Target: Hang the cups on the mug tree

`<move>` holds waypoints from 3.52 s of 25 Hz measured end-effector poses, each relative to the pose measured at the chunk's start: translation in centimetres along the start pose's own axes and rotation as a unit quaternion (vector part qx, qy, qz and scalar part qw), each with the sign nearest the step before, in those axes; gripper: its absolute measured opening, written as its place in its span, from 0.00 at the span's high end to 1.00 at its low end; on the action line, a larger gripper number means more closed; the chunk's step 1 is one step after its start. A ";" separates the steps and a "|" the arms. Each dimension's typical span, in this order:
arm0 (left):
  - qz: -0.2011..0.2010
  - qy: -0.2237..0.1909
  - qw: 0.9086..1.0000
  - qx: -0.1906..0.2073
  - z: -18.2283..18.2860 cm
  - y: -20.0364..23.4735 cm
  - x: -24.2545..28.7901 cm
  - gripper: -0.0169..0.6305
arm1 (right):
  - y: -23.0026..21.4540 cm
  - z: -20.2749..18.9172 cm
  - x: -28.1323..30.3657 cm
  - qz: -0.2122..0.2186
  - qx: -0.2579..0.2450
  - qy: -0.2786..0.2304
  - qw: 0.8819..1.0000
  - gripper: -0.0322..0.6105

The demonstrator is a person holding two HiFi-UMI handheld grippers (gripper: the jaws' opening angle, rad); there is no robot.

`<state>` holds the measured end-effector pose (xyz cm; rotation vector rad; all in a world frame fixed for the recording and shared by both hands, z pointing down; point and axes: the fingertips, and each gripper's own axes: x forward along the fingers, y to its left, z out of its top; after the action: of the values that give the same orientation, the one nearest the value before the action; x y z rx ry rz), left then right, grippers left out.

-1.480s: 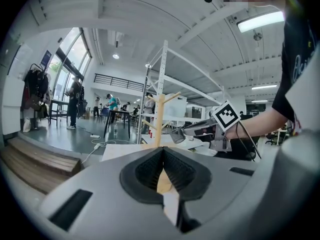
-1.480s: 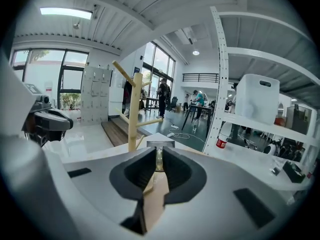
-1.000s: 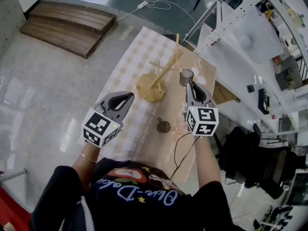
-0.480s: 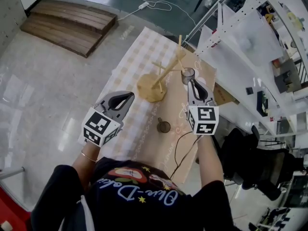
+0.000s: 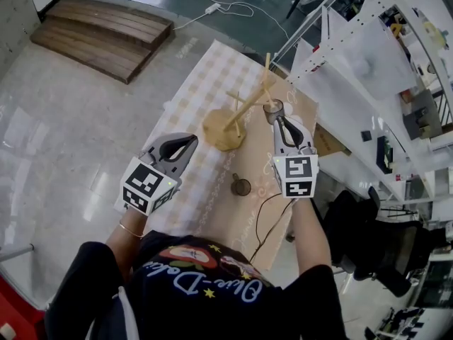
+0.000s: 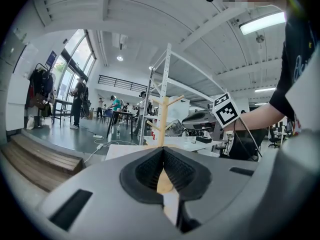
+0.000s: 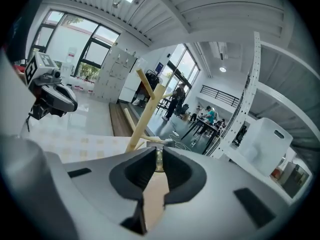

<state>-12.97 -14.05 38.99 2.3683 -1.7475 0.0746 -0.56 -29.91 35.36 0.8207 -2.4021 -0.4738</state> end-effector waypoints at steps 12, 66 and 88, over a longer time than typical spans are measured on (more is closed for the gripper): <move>0.008 -0.002 1.000 -0.004 -0.4 0.3 -0.3 0.96 | 0.8 0.7 0.6 0.013 -0.054 0.004 0.998 0.88; 0.025 -0.003 1.000 -0.013 -0.7 0.7 -1.4 0.96 | 4.0 2.8 1.2 -0.002 -0.326 0.011 0.945 0.88; 0.027 0.003 1.000 -0.005 -0.4 0.6 -1.6 0.96 | 4.2 1.4 1.3 -0.018 -0.343 0.015 0.939 0.88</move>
<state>-13.94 -12.67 39.23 2.3110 -1.8053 0.0793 -4.23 -27.37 36.79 0.5403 -1.9708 -1.2105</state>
